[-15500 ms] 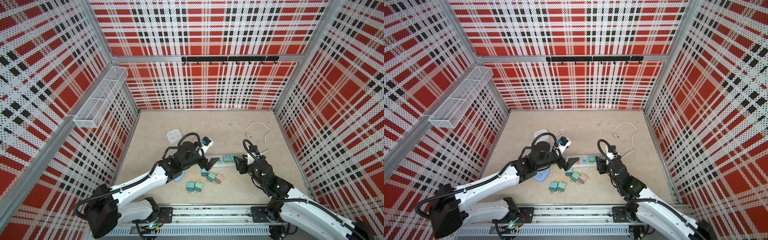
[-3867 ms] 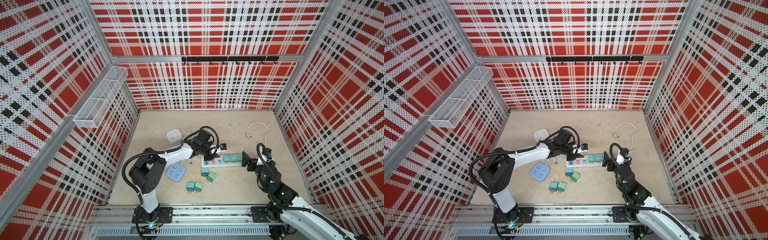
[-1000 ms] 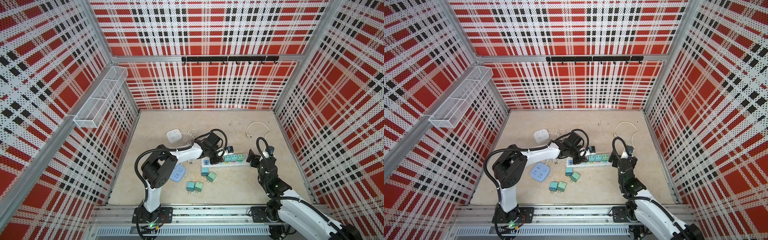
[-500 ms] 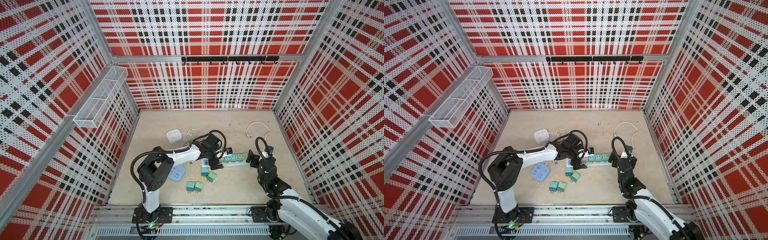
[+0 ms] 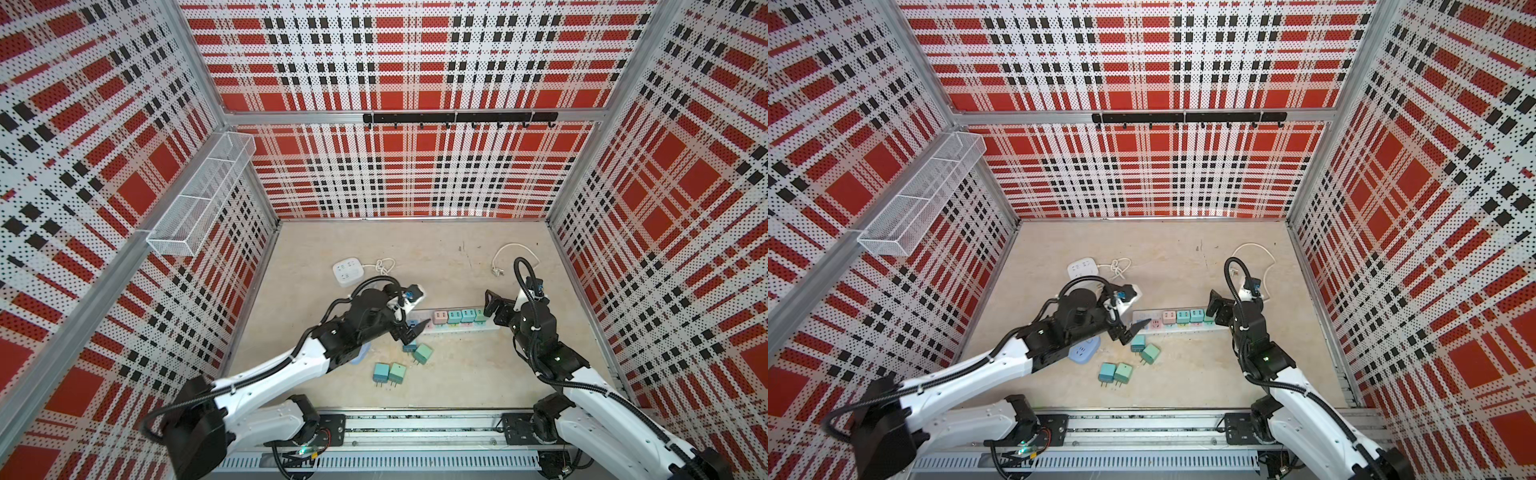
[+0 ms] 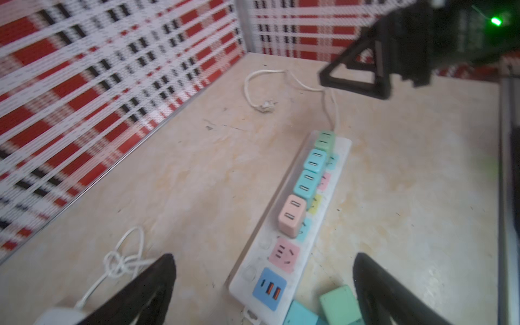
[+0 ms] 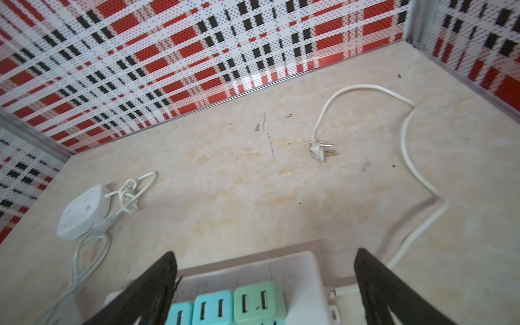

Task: Insert plugs into power strip
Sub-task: Insert the plug into the socket, then rotate the plug at the bottom-center of the table.

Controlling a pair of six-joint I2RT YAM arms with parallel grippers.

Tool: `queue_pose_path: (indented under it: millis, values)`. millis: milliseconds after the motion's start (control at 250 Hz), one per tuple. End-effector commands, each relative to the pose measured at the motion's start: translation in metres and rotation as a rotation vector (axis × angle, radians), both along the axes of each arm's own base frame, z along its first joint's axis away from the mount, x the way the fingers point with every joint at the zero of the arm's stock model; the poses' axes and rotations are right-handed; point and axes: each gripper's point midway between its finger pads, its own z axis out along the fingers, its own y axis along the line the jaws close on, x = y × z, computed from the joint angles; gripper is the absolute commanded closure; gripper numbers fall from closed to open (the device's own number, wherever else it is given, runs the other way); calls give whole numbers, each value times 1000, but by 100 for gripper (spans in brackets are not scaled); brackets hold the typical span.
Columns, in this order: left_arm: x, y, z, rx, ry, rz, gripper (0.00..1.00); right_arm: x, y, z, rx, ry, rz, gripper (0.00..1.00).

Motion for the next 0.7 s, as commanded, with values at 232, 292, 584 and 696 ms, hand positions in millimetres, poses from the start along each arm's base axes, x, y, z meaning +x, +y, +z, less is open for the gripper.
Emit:
queue_pose_path:
  millis: [232,292,584,696]
  values:
    - [41,109,-20,-419,298,495,1,-64,141,14,58,134,518,14]
    - [38,113,-30,-370,308,507,1,-79,155,8,5,148,560,14]
    - [16,151,-71,-199,262,609,1,-99,190,-47,-38,236,628,16]
    - [11,151,-74,-239,259,599,1,-96,200,-73,-90,312,629,17]
